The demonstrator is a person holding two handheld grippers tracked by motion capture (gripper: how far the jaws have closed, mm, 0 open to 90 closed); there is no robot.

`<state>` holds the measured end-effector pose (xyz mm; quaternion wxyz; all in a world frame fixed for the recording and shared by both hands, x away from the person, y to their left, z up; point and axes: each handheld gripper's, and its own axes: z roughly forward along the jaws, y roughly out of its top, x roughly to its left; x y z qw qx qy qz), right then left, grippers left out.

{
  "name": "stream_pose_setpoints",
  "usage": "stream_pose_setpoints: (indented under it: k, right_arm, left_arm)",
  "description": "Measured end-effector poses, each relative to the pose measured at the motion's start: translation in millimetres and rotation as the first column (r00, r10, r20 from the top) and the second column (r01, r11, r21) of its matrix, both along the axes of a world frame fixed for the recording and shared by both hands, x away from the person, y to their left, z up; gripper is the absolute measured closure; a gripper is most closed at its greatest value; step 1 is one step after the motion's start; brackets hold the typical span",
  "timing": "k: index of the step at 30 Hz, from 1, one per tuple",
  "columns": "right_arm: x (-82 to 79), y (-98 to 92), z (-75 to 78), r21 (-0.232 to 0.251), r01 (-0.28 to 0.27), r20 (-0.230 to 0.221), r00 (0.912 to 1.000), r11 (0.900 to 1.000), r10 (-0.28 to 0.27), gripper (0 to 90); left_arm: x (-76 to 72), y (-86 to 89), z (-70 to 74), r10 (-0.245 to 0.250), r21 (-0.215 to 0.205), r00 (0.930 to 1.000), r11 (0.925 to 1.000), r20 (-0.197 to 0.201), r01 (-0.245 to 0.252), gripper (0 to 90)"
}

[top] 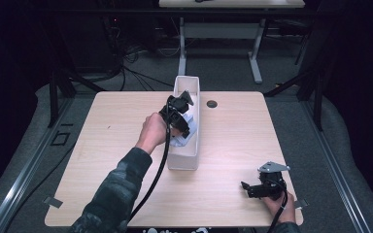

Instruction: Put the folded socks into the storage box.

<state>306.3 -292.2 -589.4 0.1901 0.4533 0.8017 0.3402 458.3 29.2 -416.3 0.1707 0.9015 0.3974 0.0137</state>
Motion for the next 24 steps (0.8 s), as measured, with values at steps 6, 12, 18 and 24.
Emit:
stream_pose_setpoints:
  k: [6, 12, 18, 24]
  right_arm:
    - [0.0, 0.1, 0.0, -0.002, 0.002, 0.001, 1.0, 1.0, -0.002, 3.4]
    - [-0.1, 0.1, 0.1, -0.002, 0.003, -0.001, 1.0, 1.0, -0.003, 3.4]
    - [-0.1, 0.1, 0.1, -0.003, 0.002, 0.0, 1.0, 1.0, -0.002, 3.4]
    - [-0.2, 0.2, 0.1, -0.002, 0.004, -0.002, 1.0, 1.0, -0.004, 3.4]
  left_arm:
    - [0.6, -2.0, -8.6, 0.006, -0.003, 0.9999, 1.0, -0.016, -0.006, 59.4]
    - [0.9, -2.7, -14.3, 0.023, -0.006, 0.9994, 0.9997, -0.026, -0.023, 59.4]
    - [0.6, -3.0, -20.5, 0.035, -0.001, 0.9991, 0.9994, -0.024, -0.035, 59.4]
    - [-0.3, -4.2, -26.7, 0.045, 0.003, 0.9985, 0.999, -0.032, -0.045, 59.3]
